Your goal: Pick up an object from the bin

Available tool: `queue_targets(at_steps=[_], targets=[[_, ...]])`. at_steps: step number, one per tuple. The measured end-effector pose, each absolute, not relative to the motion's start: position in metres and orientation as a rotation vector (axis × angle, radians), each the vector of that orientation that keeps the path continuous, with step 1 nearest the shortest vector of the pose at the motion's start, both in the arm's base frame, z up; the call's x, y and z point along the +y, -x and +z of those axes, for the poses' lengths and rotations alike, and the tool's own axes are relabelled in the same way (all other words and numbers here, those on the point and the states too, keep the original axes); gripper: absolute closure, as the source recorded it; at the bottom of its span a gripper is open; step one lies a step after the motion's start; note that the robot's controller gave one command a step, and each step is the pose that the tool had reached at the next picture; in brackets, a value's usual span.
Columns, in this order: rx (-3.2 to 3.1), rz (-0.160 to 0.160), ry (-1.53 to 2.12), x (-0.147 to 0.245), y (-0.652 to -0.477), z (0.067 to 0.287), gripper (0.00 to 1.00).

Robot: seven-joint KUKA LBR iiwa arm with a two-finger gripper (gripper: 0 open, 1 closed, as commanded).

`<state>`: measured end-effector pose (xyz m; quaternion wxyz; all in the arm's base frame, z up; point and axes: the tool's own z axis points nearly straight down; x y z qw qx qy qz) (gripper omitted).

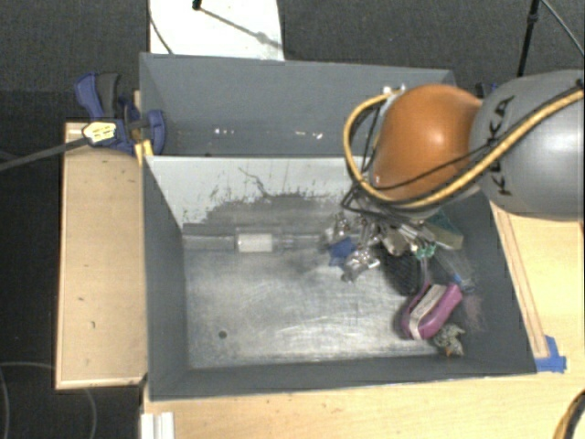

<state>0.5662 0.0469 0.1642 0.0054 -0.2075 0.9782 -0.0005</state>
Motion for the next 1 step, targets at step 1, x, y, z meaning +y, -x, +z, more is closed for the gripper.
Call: queue_targets(at_steps=[1], targets=[[3.066, -0.001, 0.628, 0.0617, -0.5626, 0.2430, 1.00]])
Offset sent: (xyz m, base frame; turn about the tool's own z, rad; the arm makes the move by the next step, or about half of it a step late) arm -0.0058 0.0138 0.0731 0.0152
